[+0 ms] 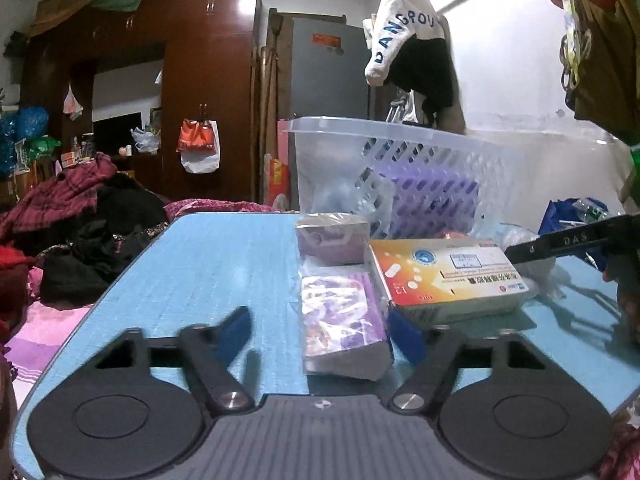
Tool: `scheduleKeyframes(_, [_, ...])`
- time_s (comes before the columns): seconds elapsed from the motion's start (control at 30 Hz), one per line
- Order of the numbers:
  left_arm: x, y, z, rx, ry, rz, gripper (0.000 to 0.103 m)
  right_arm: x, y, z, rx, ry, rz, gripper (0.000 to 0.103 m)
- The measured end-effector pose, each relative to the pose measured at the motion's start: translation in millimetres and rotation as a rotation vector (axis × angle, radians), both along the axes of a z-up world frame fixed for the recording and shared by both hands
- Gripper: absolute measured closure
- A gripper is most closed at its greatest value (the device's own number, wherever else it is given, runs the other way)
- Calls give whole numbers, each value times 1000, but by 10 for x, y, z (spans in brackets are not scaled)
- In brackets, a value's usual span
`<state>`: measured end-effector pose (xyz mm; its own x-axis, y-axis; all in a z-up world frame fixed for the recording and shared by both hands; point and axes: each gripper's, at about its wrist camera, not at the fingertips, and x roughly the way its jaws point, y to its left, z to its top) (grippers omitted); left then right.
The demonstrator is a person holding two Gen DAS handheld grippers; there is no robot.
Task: Organize objects
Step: 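Grasp a small wrapped box with the left gripper while the right grasps a white roll, then lower the box and the white roll into the basket and release both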
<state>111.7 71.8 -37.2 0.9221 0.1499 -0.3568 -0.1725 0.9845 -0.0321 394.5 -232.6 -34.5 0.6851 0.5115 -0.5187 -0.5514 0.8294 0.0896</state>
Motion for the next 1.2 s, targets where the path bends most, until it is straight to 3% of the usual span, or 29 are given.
scheduleKeyframes(0.03, [10, 8, -7, -7, 3, -7, 48, -7, -12, 3, 0, -6, 1, 36])
scheduleKeyframes(0.07, [18, 14, -17, -14, 9, -14, 52, -24, -23, 4, -2, -13, 4, 37])
scheduleKeyframes(0.4, [-87, -8, 9, -4, -46, -31, 53, -108, -115, 59, -17, -90, 46, 39])
scheduleKeyframes(0.63, [-132, 43, 98, -27, -86, -37, 53, -167, -277, 182, 31, -125, 71, 39])
scheduleKeyframes(0.77, [-153, 18, 321, -17, -143, -52, 53, -296, -379, 361, 74, -189, 76, 40])
scheduleKeyframes(0.87, [-99, -40, 653, 15, -208, -73, 53, -404, -443, 635, 130, -275, 82, 40])
scheduleKeyframes(1.03, [378, -71, 1275, 21, -247, -114, 53, -384, -224, 1102, 177, -401, 123, 40])
scheduleKeyframes(1.2, [1314, 3, 1549, -22, -99, -94, 53, -4, 332, 1267, 151, -388, 161, 40])
